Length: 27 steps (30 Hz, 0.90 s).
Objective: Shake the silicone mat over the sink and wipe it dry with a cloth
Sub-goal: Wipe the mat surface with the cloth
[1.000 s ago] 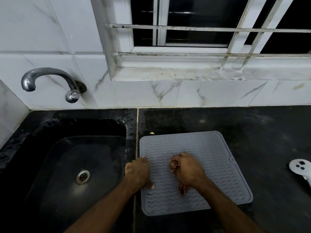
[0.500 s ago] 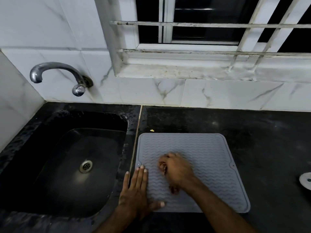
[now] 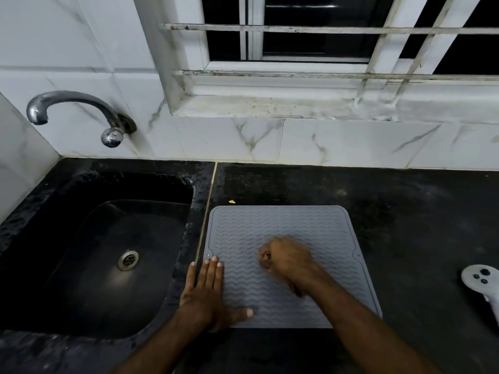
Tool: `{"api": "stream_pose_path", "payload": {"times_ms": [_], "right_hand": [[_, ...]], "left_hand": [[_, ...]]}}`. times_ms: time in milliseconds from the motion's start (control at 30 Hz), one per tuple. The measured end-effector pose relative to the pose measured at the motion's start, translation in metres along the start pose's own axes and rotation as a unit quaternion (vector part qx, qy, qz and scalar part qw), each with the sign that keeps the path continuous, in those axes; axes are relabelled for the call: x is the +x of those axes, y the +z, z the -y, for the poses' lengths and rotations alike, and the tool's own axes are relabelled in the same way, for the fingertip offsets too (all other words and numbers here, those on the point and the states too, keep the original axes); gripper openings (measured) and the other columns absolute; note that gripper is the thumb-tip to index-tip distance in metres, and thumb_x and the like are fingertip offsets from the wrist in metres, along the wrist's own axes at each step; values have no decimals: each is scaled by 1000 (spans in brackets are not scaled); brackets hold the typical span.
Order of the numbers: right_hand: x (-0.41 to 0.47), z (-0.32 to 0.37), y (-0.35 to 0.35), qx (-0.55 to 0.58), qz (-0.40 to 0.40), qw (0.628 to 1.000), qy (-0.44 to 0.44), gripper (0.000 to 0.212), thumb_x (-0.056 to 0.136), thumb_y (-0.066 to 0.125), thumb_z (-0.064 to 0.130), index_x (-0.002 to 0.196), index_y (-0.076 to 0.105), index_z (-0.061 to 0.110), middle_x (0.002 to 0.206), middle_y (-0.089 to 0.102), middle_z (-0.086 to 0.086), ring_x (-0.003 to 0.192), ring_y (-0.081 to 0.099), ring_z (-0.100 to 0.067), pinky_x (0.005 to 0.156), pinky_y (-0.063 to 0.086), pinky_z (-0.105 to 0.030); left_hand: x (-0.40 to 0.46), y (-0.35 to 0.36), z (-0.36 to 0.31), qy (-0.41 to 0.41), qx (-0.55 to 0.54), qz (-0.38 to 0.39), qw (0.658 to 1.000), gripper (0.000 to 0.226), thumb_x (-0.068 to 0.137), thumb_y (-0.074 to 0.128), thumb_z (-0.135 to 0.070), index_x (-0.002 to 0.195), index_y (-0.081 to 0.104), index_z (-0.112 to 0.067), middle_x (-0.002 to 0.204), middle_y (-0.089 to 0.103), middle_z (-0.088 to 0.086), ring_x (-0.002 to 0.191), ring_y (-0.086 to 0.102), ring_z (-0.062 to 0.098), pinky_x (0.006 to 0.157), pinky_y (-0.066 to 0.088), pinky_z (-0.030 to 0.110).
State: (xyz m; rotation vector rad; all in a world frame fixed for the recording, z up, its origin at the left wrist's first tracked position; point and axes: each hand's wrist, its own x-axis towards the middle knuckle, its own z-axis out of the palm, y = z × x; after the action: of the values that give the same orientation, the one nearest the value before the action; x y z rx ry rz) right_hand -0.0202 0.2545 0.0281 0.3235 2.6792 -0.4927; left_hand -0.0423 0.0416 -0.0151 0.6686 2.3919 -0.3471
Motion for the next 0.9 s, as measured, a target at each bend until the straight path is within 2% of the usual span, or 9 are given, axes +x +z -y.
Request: {"api": "stream_pose_path", "payload": {"times_ms": [67,167,267,367,467,567,700,800,900], "right_hand": [[5,2,-9,-41,9,999,-6,24,95,54,33,108,72,26,118,68,0,114,58,-24,95,49,-38],[13,26,1,-23,-31,994,-105,19,95,57,32,111,68,33,121,64,6,119,48,-20,93,45,-43],[10,38,24,-39,-23,984,-174,39,92,64,31,131,59,33,138,55,8,124,43,-22,96,45,-43],[3,17,22,-49,-27,987,-154,39,94,62,32,133,58,36,143,51,11,126,43,-22,97,44,-43],[-9,-16,1,-56,-5,993,-106,26,98,55,28,121,66,36,132,58,11,122,46,-20,96,44,-38],[-14,-36,-23,-94,39,994,-38,22,98,53,30,113,69,34,122,63,7,119,50,-19,102,45,-41],[-2,-12,-24,-48,15,995,-83,17,91,59,25,103,68,31,107,67,9,118,52,-21,90,45,-38],[5,16,3,-26,-6,990,-142,29,94,62,29,121,64,37,130,64,13,127,43,-20,99,44,-43],[5,7,21,-49,-34,987,-152,40,99,55,31,138,55,38,148,50,18,119,42,-18,94,42,-39]], "left_hand": [[-1,-3,-4,-7,8,13,1000,148,45,3,-107,146,-32,-6,154,-39,11,140,-41,27,108,-30,56],[-1,-3,-6,-16,13,19,1000,146,48,5,-107,146,-32,-5,151,-41,13,138,-42,29,109,-29,57],[0,-2,-6,-18,16,24,999,144,48,0,-106,146,-33,-6,151,-42,11,137,-43,27,108,-31,56],[3,-3,-5,-22,19,30,999,142,48,-1,-105,146,-32,-6,152,-42,10,138,-43,26,109,-30,55],[2,-2,-5,-20,10,29,999,139,53,2,-104,145,-34,-7,150,-44,10,137,-44,25,111,-28,54],[-2,-4,-5,-18,1,27,999,137,56,6,-103,145,-34,-7,150,-45,10,136,-44,25,111,-28,54],[-5,-6,-8,-26,13,25,999,136,61,12,-102,145,-34,-5,149,-45,12,137,-44,27,112,-27,54],[-4,-4,-10,-33,21,22,999,136,59,8,-102,145,-33,-5,150,-43,12,138,-43,27,112,-26,55],[-3,-2,-8,-33,23,15,999,134,58,4,-102,144,-35,-8,152,-42,9,138,-43,24,112,-27,54]]}}
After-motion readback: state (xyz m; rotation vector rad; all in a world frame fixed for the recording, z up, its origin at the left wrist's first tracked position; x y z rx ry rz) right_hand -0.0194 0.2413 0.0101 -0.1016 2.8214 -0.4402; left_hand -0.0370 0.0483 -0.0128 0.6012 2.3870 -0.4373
